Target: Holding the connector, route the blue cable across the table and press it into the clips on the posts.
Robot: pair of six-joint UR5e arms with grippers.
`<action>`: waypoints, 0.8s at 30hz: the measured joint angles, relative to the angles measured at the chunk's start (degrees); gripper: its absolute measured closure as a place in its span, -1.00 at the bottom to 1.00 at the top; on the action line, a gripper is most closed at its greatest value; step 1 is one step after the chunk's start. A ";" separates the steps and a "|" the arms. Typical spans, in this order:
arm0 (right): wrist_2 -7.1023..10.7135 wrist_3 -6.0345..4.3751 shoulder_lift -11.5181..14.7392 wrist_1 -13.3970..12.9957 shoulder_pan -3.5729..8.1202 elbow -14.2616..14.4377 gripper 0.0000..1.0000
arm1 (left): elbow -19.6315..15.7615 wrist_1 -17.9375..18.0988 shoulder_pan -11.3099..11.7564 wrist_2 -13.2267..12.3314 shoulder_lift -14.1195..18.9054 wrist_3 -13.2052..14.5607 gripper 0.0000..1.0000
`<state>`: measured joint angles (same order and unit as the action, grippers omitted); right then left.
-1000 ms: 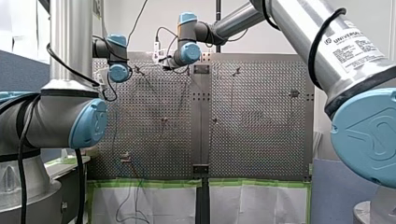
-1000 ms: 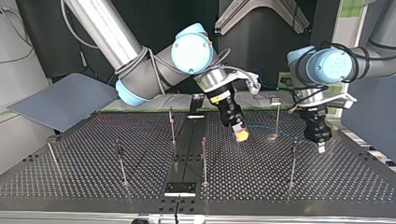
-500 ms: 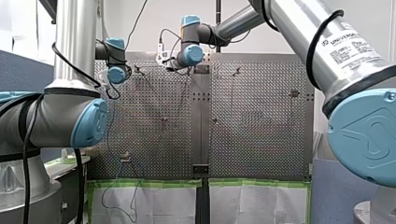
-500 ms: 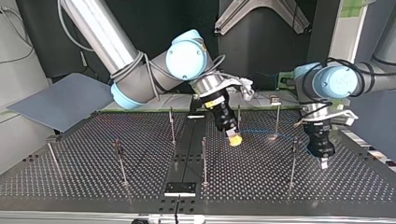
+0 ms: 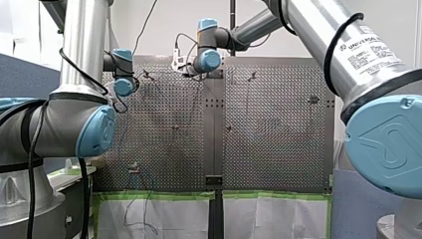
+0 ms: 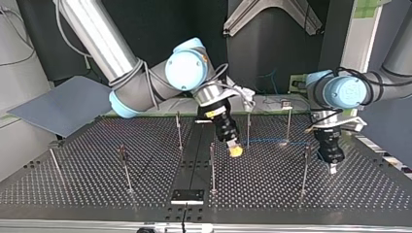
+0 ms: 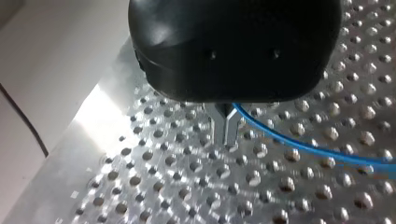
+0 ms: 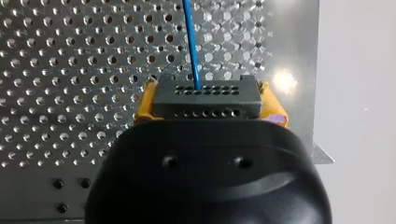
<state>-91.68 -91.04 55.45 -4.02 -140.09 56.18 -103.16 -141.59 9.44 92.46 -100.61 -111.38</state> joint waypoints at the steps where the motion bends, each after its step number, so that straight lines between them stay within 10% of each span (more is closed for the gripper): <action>1: 0.00 0.01 -0.02 -0.02 0.07 0.01 1.00 | 0.00 0.18 0.00 -0.38 -0.03 -0.18 1.00; 24: 2.30 1.56 -2.39 -1.44 0.82 -0.85 1.00 | 2.63 0.94 2.25 -1.52 -4.54 -2.51 0.87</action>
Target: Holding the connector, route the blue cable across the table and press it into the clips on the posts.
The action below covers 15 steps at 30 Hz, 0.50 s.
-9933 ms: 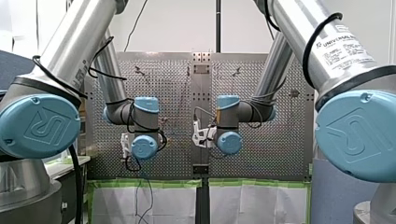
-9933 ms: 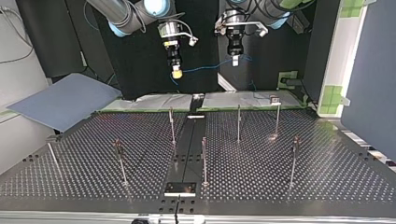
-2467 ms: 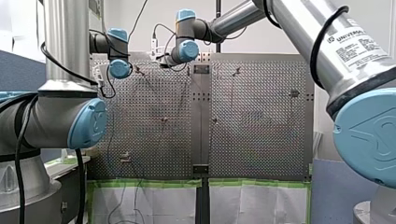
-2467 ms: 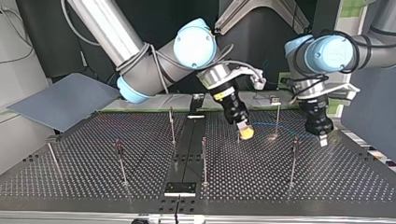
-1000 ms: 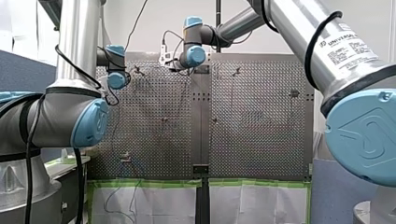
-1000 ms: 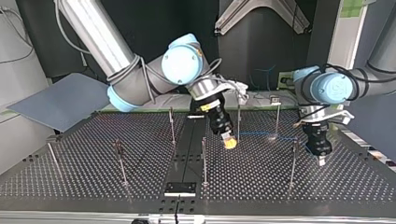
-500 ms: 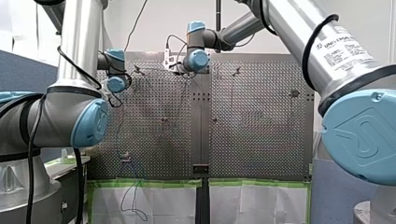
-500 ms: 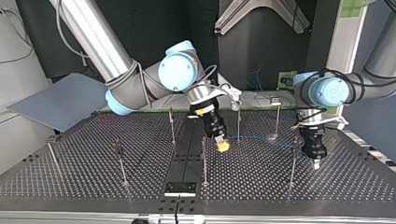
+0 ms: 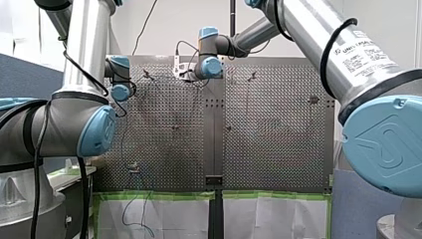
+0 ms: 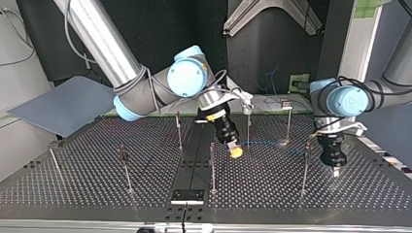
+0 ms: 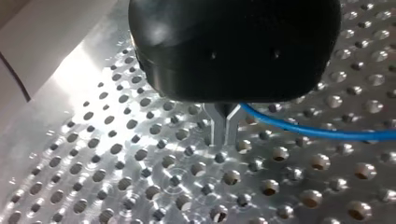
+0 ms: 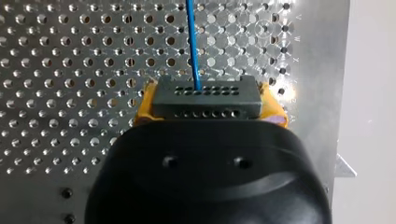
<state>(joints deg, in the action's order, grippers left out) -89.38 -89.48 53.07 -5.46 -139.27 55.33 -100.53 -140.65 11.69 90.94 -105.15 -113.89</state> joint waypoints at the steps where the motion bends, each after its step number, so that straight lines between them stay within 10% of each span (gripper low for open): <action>1: 0.04 0.11 0.00 0.00 -0.03 -0.03 1.00 | 0.00 -0.41 -0.06 0.13 0.01 0.08 0.65; 3: 0.06 0.28 -0.01 -0.03 -0.07 -0.06 1.00 | 0.01 -1.57 -0.25 0.45 0.06 0.20 0.43; 5: 0.05 0.36 -0.01 -0.06 -0.08 -0.14 1.00 | 0.01 -2.76 -0.43 1.00 0.11 0.34 -0.40; 6: -0.02 0.39 -0.01 -0.07 -0.10 -0.20 1.00 | -0.01 -3.30 -0.50 1.33 0.16 0.46 -0.40; 8: -0.18 0.43 -0.01 -0.08 -0.12 -0.32 1.00 | -0.21 -4.41 -0.65 2.22 0.43 0.79 -1.00; 15: -1.15 0.51 -0.01 -0.05 -0.42 -1.21 1.00 | -2.69 -7.77 -0.72 5.39 2.97 -0.42 -1.00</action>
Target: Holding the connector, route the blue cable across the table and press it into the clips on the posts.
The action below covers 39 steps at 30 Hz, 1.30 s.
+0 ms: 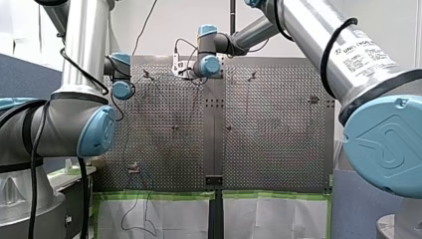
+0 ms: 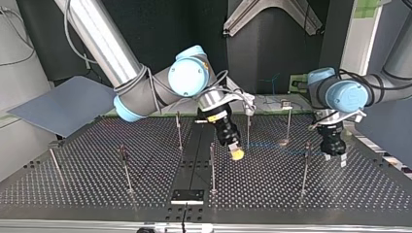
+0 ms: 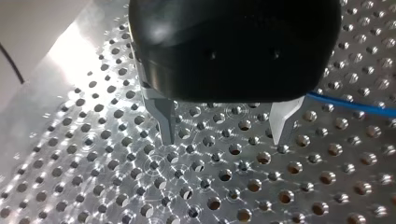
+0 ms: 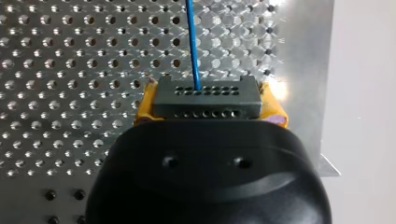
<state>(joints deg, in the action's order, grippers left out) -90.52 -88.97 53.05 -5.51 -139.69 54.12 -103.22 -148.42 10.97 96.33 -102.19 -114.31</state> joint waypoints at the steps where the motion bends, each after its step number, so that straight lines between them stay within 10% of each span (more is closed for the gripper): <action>1: -0.10 0.00 0.00 0.01 -0.06 -0.16 1.00 | -0.43 -0.46 -0.04 0.25 0.43 -0.40 -1.00; 18: -3.21 0.01 0.00 0.30 -0.87 -0.82 1.00 | -9.66 -9.77 -1.86 -4.53 9.73 -3.98 -1.00; 27: -4.06 0.00 0.00 0.73 -0.90 -0.81 1.00 | -10.72 -14.31 -2.92 -4.97 14.30 -1.00 -1.00; 39: -4.40 -0.17 0.00 0.96 0.18 -0.82 1.00 | -9.84 -12.73 -4.50 -10.35 20.66 0.57 -1.00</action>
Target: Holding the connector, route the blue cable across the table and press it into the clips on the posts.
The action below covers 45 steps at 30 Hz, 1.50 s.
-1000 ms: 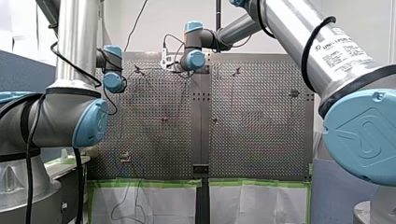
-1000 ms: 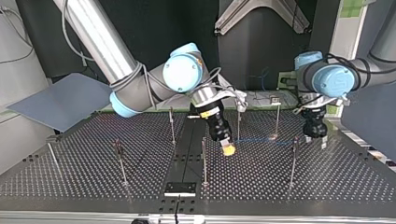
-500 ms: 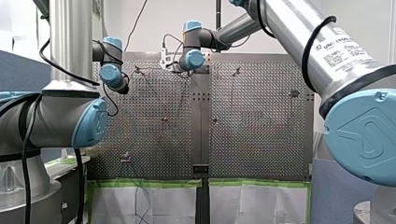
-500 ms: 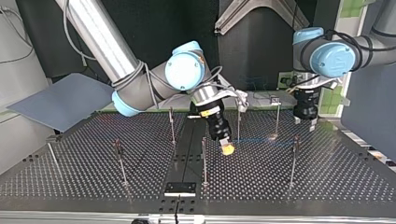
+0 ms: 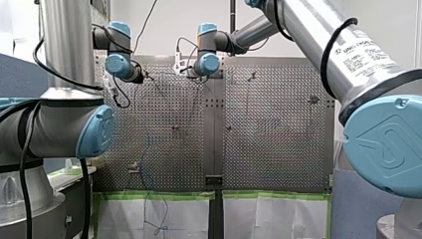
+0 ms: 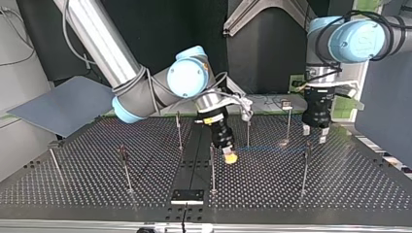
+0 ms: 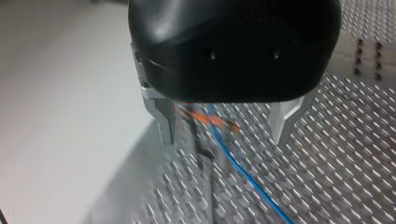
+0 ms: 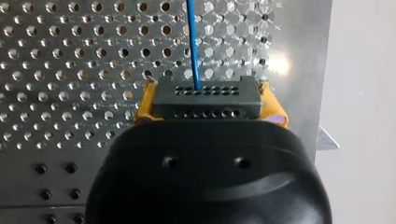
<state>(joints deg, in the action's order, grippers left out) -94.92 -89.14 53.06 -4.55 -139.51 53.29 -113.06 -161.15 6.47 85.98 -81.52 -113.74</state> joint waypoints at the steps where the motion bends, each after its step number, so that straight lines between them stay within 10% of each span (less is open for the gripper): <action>1: -0.01 -0.01 0.00 -0.01 0.04 0.00 1.00 | 0.22 -0.02 -0.08 -0.44 0.47 0.13 -1.00; 23: 0.02 0.00 -0.08 -0.03 0.16 0.02 1.00 | 1.31 -2.12 -3.53 -5.92 6.11 2.91 -1.00; 45: -0.08 0.14 -0.41 -0.17 0.09 0.02 1.00 | 5.02 -5.09 -7.02 -1.69 0.76 10.17 -1.00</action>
<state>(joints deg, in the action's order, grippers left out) -95.00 -89.00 52.65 -4.73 -139.43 53.31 -108.04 -166.24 -0.55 84.29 -80.76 -103.57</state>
